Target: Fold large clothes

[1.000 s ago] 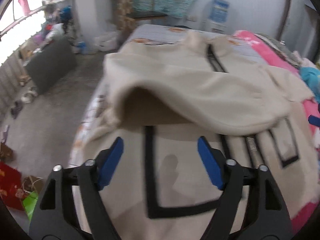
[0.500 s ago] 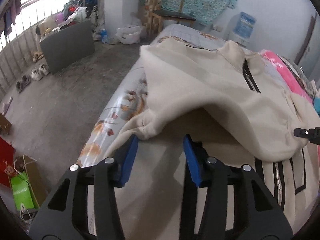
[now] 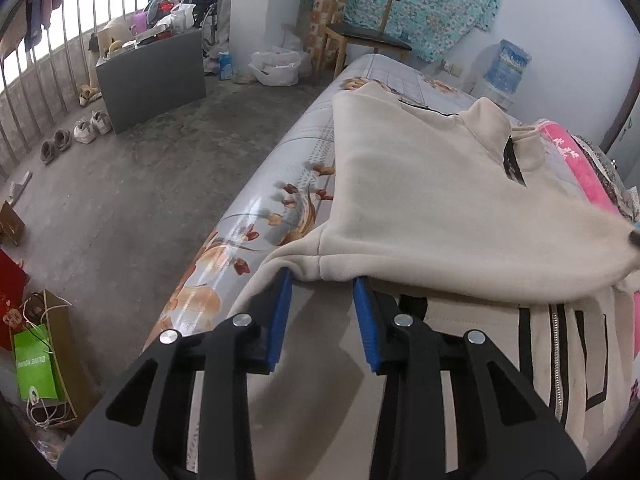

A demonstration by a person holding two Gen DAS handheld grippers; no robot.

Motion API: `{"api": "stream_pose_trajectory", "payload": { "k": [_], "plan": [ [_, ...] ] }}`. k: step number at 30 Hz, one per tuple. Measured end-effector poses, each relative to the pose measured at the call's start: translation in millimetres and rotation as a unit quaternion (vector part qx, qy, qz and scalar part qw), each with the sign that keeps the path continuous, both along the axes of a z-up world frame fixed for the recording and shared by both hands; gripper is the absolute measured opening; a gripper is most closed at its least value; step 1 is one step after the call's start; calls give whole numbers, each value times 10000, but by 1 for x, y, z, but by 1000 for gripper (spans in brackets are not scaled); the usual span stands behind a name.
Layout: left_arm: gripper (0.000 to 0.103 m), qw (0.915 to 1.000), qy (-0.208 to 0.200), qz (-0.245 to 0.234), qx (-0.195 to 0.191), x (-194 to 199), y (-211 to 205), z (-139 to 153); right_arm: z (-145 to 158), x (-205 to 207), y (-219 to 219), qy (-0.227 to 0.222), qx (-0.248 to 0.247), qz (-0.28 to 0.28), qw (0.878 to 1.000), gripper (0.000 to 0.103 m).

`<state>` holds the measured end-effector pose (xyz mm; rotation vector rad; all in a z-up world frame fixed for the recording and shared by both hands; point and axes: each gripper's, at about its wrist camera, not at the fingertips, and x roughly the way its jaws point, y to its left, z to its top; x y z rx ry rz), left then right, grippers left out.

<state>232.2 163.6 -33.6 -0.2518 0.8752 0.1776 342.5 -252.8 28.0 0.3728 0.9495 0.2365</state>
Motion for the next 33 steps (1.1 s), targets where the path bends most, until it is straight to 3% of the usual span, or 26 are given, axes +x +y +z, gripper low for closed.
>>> {"api": "stream_pose_trajectory", "payload": {
  "k": [4, 6, 8, 11, 15, 16, 17, 20, 23, 26, 29, 31, 33],
  "plan": [
    [32, 10000, -9, -92, 20, -2, -2, 1, -27, 7, -6, 214, -188, -33, 9996, 6],
    [35, 9998, -52, -160, -76, -3, 0, 1, -45, 13, -9, 636, -199, -1, 9978, 7],
    [40, 9994, -121, -265, -212, -5, 2, 1, -55, 14, -14, 944, -11, 42, 9955, 13],
    [45, 9984, -194, -385, -358, -8, 3, 2, -58, 12, -18, 1033, 57, 113, 9946, 29],
    [48, 9964, -277, -620, -500, -9, 0, 2, -70, 20, -7, 1225, 14, 277, 9921, 30],
    [48, 9956, -308, -702, -539, -10, -2, 2, -69, 23, -5, 1171, -28, 275, 9927, 26],
    [48, 9947, -355, -790, -560, -11, -4, 3, -68, 27, 1, 1154, -208, 317, 9926, 9],
    [48, 9926, -539, -934, -550, -13, -9, 8, -52, 34, 8, 946, -372, 259, 9945, 6],
    [48, 9914, -641, -1008, -525, -15, -13, 10, -16, 33, 7, 289, -385, 155, 9987, 6],
    [48, 9921, -577, -955, -567, -12, -13, 8, -3, 30, 9, 31, -529, 112, 9985, 6],
    [48, 9929, -475, -837, -695, -10, -7, 5, -33, 34, 11, 477, -792, 204, 9955, 10],
    [48, 9929, -419, -771, -799, -9, -2, 4, -57, 37, 5, 867, -1049, 110, 9906, 22],
    [48, 9925, -428, -759, -859, -9, 0, 3, -59, 32, -5, 820, -974, -41, 9919, 28]
  ]
}}
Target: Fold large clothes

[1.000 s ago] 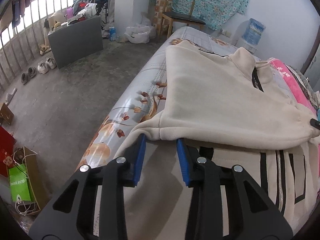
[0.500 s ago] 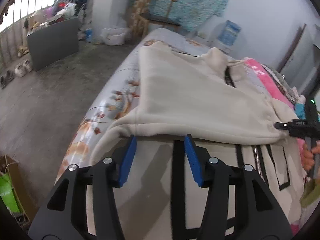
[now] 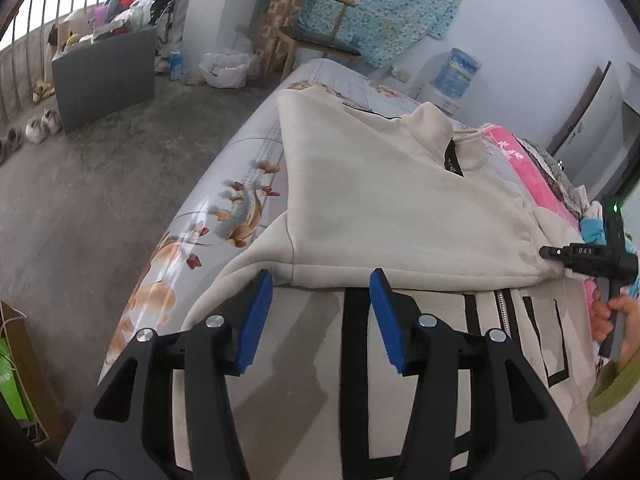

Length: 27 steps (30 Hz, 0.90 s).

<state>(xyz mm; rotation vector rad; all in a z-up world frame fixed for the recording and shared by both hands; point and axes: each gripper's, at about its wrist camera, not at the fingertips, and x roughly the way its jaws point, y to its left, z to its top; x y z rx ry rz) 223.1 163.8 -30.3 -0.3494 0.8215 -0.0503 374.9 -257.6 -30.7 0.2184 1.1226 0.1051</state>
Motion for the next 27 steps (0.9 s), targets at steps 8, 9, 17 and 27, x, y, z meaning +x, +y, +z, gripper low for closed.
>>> {"api": "stream_pose_trajectory", "payload": {
  "k": [8, 9, 17, 27],
  "plan": [
    [48, 9997, -106, 57, 206, -20, 10, 17, 36, -41, 27, -885, 53, 699, 9936, 36],
    [48, 9995, -101, 89, 268, -25, 11, 21, 30, -43, 37, -872, -33, 906, 9921, 36],
    [59, 9960, -197, 144, 857, -53, 20, 80, -2, -42, 54, -526, -747, 1189, 9887, 43],
    [82, 9910, 209, -437, 1247, 43, -70, 77, 0, -54, 73, -677, -1382, 1378, 9784, 65]
  ]
}}
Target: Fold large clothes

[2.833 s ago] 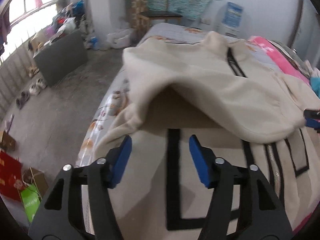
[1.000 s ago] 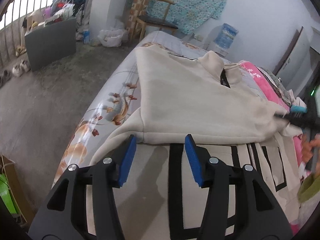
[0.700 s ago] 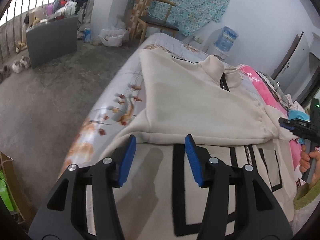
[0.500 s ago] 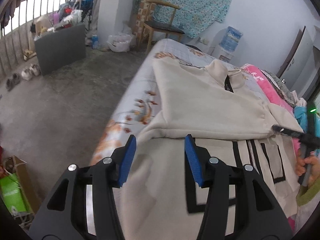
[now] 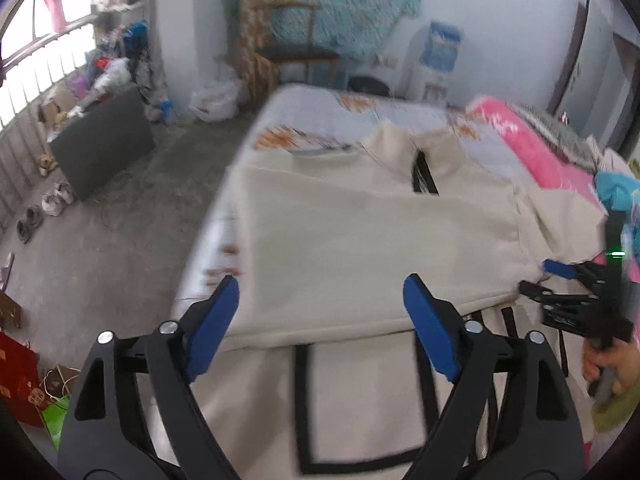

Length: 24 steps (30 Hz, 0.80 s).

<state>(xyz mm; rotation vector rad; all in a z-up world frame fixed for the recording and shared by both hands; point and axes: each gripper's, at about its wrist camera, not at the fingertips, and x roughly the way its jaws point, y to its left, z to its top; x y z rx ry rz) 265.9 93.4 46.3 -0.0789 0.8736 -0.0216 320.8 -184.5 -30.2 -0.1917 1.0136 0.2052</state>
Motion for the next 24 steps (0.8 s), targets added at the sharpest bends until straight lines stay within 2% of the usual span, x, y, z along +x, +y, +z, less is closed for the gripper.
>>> {"api": "stream_pose_trajectory", "payload": {
  "k": [1, 4, 10, 13, 15, 17, 24],
  "plan": [
    [83, 9999, 128, -51, 76, 13, -12, -9, 5, -5, -3, -40, 80, -7, 10000, 66],
    [84, 9992, 326, -118, 202, 34, -35, -29, 12, -22, -14, -105, 78, -124, 9998, 79],
    [85, 9949, 927, -234, 312, 62, -64, -79, -12, -31, -35, 174, -9, -293, 9994, 87],
    [92, 9946, 726, -233, 701, 58, -71, -82, -19, -32, -45, 163, 99, -434, 9989, 96],
    [95, 9949, 740, -197, 658, 56, -68, -84, -21, -30, -45, 201, 157, -445, 9987, 97],
    [96, 9961, 748, -149, 437, 55, -62, -86, -22, -30, -47, 203, 203, -444, 9986, 97],
    [96, 9969, 584, -193, 499, 50, -63, -87, -23, -31, -50, 174, 275, -313, 9990, 97]
  ]
}}
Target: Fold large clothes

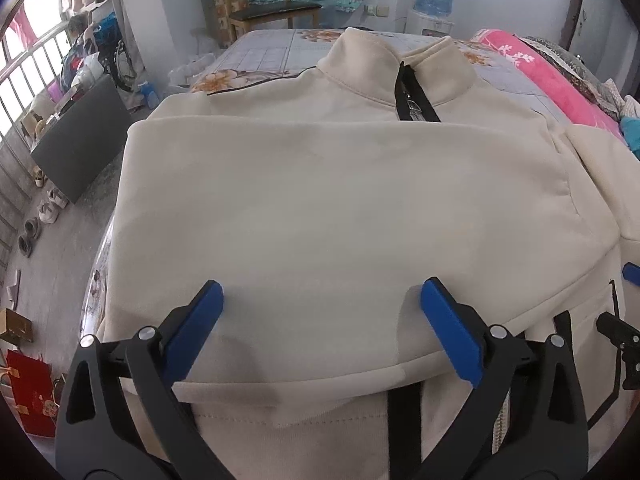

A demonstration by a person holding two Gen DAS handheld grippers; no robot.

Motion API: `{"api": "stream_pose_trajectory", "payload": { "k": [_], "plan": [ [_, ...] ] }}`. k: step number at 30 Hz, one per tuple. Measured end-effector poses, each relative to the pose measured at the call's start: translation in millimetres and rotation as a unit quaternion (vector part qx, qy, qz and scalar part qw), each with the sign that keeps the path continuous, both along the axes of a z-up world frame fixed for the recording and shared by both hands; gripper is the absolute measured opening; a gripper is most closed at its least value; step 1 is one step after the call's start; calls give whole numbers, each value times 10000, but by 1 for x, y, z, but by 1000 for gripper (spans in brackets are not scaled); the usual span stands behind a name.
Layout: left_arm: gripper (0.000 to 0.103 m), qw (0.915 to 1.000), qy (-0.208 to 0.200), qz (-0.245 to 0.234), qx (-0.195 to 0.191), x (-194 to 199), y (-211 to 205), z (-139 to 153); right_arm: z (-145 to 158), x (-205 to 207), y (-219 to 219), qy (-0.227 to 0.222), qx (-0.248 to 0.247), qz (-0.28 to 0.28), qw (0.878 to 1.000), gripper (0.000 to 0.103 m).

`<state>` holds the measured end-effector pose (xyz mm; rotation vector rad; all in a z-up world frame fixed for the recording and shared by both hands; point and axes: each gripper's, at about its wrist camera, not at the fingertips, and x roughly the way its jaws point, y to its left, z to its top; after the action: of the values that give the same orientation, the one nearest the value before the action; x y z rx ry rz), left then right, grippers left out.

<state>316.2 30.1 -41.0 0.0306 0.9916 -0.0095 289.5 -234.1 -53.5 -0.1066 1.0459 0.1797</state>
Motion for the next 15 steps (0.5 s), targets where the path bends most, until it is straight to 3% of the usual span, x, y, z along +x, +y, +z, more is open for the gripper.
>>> {"api": "stream_pose_trajectory", "payload": {
  "k": [6, 8, 11, 15],
  "plan": [
    [96, 10000, -31, -17, -7, -3, 0, 1, 7, 3, 1, 325, -135, 72, 9994, 97],
    [96, 10000, -22, -20, -8, -2, -1, 1, 19, 0, -7, 196, 23, -17, 9998, 97],
    [96, 10000, -54, -64, -5, -1, 0, 2, 43, -1, -38, -35, 423, -289, 9987, 97],
    [96, 9999, -64, -108, -8, -1, 1, 2, 66, 5, -110, -196, 684, -1152, 9908, 97]
  ]
}}
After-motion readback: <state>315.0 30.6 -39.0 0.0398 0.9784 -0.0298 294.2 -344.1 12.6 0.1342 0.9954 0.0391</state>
